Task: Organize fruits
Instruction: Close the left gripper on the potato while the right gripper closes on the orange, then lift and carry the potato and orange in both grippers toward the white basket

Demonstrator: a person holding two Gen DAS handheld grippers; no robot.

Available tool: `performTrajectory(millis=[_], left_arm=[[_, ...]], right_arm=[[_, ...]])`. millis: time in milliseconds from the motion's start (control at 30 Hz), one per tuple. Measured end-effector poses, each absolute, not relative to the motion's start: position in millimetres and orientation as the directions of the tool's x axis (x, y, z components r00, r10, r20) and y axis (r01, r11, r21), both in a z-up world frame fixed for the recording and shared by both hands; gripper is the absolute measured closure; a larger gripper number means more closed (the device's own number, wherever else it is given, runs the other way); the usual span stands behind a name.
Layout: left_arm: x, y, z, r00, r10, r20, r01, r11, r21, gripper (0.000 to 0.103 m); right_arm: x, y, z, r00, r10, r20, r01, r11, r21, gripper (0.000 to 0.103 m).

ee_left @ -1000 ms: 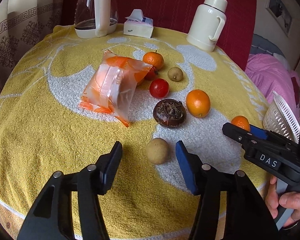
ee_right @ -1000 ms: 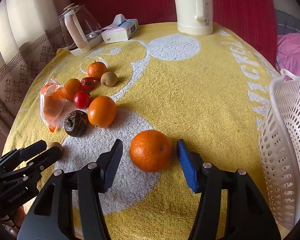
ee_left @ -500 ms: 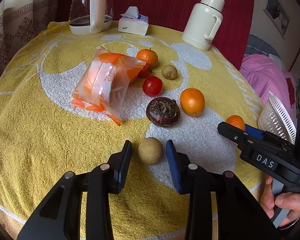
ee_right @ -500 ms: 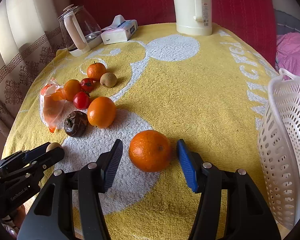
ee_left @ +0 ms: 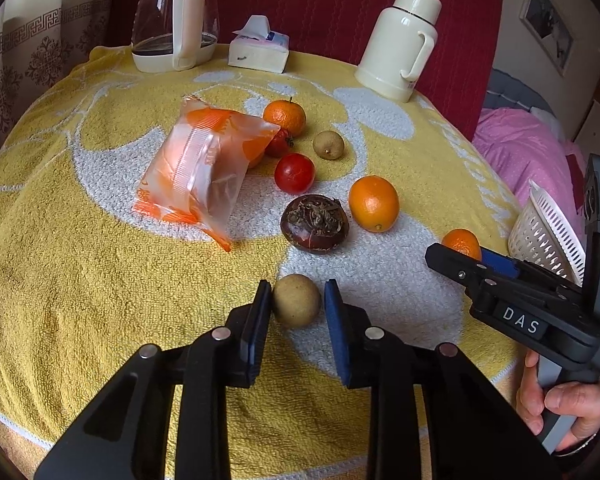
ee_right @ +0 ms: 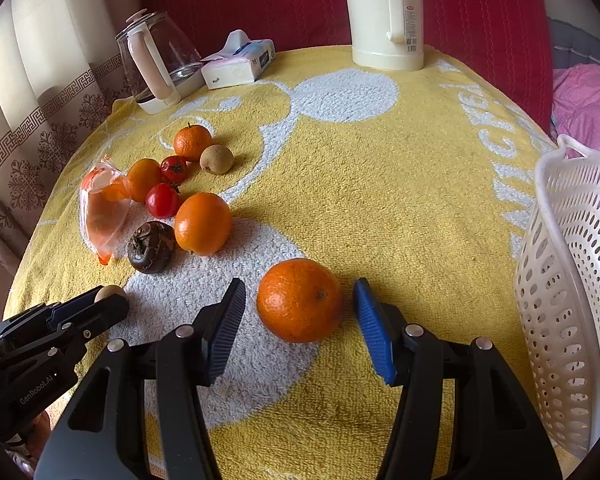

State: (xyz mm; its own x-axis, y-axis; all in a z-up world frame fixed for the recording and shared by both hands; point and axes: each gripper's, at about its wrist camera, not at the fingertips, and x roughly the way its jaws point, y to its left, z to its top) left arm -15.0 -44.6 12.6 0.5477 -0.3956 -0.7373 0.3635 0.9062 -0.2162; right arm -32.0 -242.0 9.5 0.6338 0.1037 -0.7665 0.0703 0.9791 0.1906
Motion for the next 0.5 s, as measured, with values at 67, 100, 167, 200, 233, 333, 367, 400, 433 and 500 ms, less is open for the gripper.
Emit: performTrajectory(millis=[67, 100, 167, 200, 233, 333, 367, 400, 433, 500], left_arm=[[-15.2, -43.7, 12.8, 0.549, -0.396, -0.736, 0.362, 0.907, -0.217, 0.075], [-15.3, -43.3, 12.8, 0.55, -0.396, -0.736, 0.361, 0.907, -0.218, 0.075], [-15.5, -42.6, 13.0, 0.552, -0.396, -0.734, 0.359, 0.907, -0.219, 0.075], [-15.8, -42.3, 13.2, 0.553, -0.397, -0.733, 0.359, 0.907, -0.22, 0.075], [-15.9, -42.1, 13.5, 0.553, -0.398, -0.732, 0.359, 0.907, -0.221, 0.075], [-17.1, -42.1, 14.2, 0.557, -0.398, -0.729, 0.362, 0.906, -0.219, 0.075], [-17.7, -42.3, 14.6, 0.558, -0.398, -0.728, 0.362, 0.906, -0.217, 0.075], [-18.1, -42.4, 15.0, 0.56, -0.397, -0.727, 0.362, 0.907, -0.216, 0.075], [-18.5, -42.5, 15.4, 0.562, -0.397, -0.726, 0.363, 0.907, -0.215, 0.075], [-19.3, -43.2, 16.0, 0.564, -0.395, -0.725, 0.363, 0.907, -0.212, 0.075]], right_arm=[[-32.0, -242.2, 9.6, 0.634, 0.104, -0.766, 0.071, 0.979, 0.192, 0.049], [-32.2, -242.1, 9.4, 0.634, 0.098, -0.767, 0.074, 0.98, 0.187, 0.056], [-32.8, -245.1, 9.2, 0.637, 0.1, -0.765, 0.081, 0.977, 0.196, 0.061], [-33.4, -246.3, 9.6, 0.64, 0.107, -0.761, 0.079, 0.976, 0.204, 0.062], [-33.7, -246.5, 9.9, 0.641, 0.107, -0.76, 0.079, 0.976, 0.204, 0.062], [-34.9, -246.3, 10.1, 0.643, 0.108, -0.758, 0.079, 0.976, 0.205, 0.062], [-35.4, -246.4, 10.0, 0.645, 0.108, -0.756, 0.079, 0.975, 0.207, 0.063], [-35.7, -246.8, 10.1, 0.646, 0.11, -0.755, 0.08, 0.974, 0.21, 0.063], [-36.3, -247.0, 10.1, 0.648, 0.112, -0.754, 0.08, 0.974, 0.213, 0.063], [-37.7, -247.7, 11.1, 0.652, 0.119, -0.748, 0.076, 0.972, 0.221, 0.063]])
